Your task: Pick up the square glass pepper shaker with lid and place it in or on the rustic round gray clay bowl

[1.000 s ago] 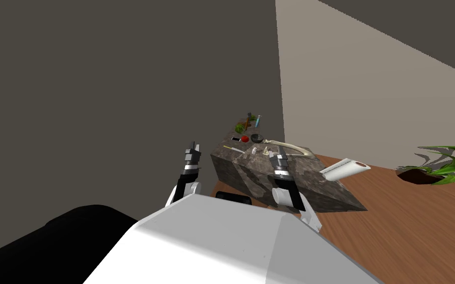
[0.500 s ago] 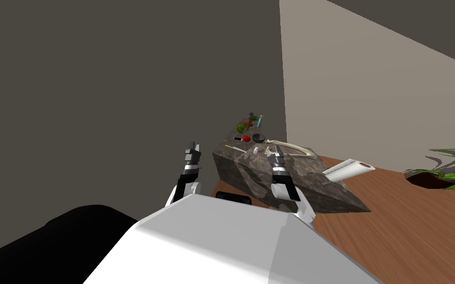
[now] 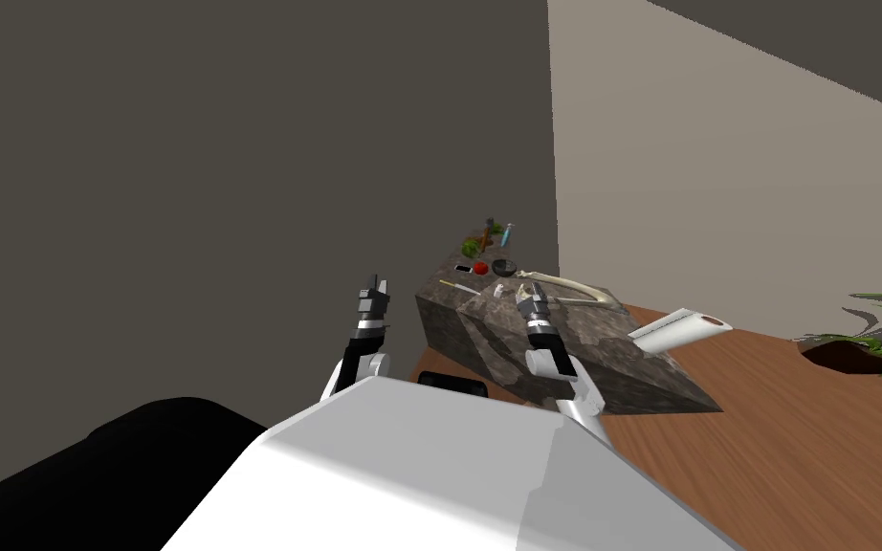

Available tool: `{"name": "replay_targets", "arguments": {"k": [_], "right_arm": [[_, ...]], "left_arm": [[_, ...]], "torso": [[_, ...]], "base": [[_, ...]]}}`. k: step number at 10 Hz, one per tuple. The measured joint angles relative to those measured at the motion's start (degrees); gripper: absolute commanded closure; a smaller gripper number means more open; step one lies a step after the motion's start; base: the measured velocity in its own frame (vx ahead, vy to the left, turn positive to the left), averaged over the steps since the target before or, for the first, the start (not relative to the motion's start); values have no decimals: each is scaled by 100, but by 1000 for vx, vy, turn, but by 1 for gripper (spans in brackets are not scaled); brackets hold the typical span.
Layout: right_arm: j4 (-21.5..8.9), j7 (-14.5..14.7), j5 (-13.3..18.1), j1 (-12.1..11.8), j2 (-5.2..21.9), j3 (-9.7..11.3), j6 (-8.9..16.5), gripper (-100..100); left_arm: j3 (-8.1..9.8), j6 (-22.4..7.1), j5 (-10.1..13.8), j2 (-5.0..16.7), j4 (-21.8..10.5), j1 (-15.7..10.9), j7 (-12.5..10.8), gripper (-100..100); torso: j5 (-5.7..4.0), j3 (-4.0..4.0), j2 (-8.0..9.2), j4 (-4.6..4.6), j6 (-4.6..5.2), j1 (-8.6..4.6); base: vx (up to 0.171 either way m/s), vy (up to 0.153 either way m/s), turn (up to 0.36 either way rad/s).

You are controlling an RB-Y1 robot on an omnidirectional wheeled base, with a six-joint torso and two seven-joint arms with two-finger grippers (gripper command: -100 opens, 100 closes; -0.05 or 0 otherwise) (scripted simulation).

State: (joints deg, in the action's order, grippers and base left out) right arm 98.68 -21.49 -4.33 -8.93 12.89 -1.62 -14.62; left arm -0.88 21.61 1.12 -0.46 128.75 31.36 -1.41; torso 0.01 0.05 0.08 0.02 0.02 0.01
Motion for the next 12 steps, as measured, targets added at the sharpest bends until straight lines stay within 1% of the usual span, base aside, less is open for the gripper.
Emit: {"name": "replay_targets", "arguments": {"k": [2,3,4,5,6,7,10,11,12], "right_arm": [[-212,-305,-44,177,74,-86,180,-100],[-347,-470,-67,318,99,-142,302,-100],[-430,-592,-71,382,90,-163,375,-100],[-617,-741,-87,533,91,-213,459,-100],[-669,-861,-93,588,82,-239,542,-100],[-807,-1005,-113,700,76,-290,641,-100],[-1082,-1430,-175,946,96,-408,900,-100],[-1242,-1591,-209,1083,105,-468,998,-100],[-1304,-1722,-222,1151,92,-502,1084,-100]], "left_arm": [[0,0,0,0,0,0,0,0],[0,0,0,0,0,0,0,0],[0,0,0,0,0,0,0,0],[0,0,0,0,0,0,0,0],[0,0,0,0,0,0,0,0],[0,0,0,0,0,0,0,0],[0,0,0,0,0,0,0,0],[0,0,0,0,0,0,0,0],[0,0,0,0,0,0,0,0]], "torso": [[0,0,1,0,0,0],[0,0,0,0,-2,1],[0,0,-1,0,0,1],[0,-1,-2,0,-2,0],[0,0,-1,0,1,-1],[0,0,0,0,-1,-1],[-1,-2,-3,-1,1,-3],[-1,-2,-3,-1,-1,-3],[-1,-2,-3,-1,1,-3]], "base": [[-28,9,52],[-22,7,25],[-24,4,64],[-23,3,27],[-27,5,45],[-20,2,33],[-19,-2,51],[-16,-3,35],[-16,-4,56]]}}
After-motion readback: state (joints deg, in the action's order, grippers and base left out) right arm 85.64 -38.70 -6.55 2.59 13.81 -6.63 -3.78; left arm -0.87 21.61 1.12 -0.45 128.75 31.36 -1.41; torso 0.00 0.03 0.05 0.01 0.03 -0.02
